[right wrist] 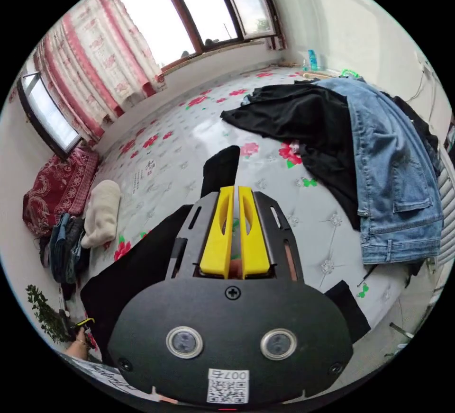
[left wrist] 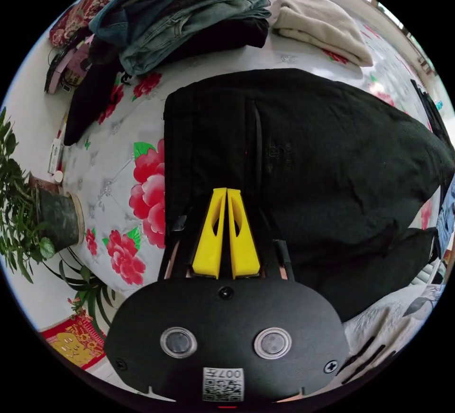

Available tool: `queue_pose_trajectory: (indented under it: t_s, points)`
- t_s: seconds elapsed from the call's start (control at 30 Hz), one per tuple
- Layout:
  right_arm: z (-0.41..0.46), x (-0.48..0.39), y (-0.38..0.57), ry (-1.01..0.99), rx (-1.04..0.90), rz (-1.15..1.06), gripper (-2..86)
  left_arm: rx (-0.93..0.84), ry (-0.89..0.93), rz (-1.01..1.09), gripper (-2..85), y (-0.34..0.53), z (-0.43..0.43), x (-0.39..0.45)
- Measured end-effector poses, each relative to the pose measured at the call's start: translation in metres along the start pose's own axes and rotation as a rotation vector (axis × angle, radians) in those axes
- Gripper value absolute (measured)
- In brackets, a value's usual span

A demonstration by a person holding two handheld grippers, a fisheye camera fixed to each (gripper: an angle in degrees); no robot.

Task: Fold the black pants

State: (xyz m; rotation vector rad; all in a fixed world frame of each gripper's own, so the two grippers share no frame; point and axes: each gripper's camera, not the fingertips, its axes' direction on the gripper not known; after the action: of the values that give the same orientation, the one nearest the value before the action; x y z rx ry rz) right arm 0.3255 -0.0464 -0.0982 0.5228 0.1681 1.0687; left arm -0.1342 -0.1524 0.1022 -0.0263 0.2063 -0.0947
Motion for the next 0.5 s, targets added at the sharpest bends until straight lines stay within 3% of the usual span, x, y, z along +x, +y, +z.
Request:
queue_pose_trajectory:
  t_s: [0.07,0.2,0.33,0.5]
  points:
    - [0.022,0.012,0.016,0.06,-0.164,-0.036,2.3,0.031,0.058,-0.059,-1.0,0.01,0.0,-0.012]
    - [0.03,0.008,0.052,-0.117,-0.261,-0.071,4.1,0.002,0.124,-0.095,-0.9,0.014,-0.009,-0.025]
    - [0.048,-0.04,0.09,-0.148,-0.353,-0.243,5.7,0.205,0.152,0.001,-0.7,0.02,-0.051,-0.024]
    - [0.08,-0.114,0.08,-0.145,-0.409,-0.495,7.9,0.163,0.035,0.189,2.4,-0.021,-0.058,-0.02]
